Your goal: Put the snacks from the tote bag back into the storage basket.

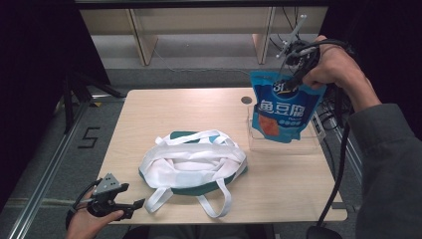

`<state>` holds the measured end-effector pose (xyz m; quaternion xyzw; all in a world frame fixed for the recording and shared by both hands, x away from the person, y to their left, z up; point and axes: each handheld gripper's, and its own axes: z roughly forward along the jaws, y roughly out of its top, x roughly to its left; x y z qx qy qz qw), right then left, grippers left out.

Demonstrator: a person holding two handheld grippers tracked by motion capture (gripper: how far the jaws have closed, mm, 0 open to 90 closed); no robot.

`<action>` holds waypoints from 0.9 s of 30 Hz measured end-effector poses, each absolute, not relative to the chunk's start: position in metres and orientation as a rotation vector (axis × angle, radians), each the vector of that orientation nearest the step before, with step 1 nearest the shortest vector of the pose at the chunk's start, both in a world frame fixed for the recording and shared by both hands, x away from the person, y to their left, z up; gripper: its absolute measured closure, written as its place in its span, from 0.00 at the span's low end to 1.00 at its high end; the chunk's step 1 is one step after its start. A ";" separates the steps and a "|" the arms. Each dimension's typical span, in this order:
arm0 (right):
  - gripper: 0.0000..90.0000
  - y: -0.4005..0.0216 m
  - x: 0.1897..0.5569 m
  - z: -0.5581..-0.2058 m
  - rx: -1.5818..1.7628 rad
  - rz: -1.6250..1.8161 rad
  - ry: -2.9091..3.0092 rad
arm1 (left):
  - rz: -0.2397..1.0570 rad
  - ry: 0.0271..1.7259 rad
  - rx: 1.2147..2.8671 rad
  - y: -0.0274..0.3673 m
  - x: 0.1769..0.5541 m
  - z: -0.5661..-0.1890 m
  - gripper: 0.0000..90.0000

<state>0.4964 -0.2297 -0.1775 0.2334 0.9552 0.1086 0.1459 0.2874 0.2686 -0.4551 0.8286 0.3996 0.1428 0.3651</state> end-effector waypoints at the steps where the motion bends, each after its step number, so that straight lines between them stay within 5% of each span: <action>1: 1.00 -0.231 0.501 -0.178 0.656 0.311 2.745 | 0.368 1.029 2.127 0.269 0.287 -0.455 0.22; 27: 1.00 -0.243 0.545 -0.199 0.781 0.340 2.716 | 0.372 1.048 2.081 0.265 0.287 -0.458 0.22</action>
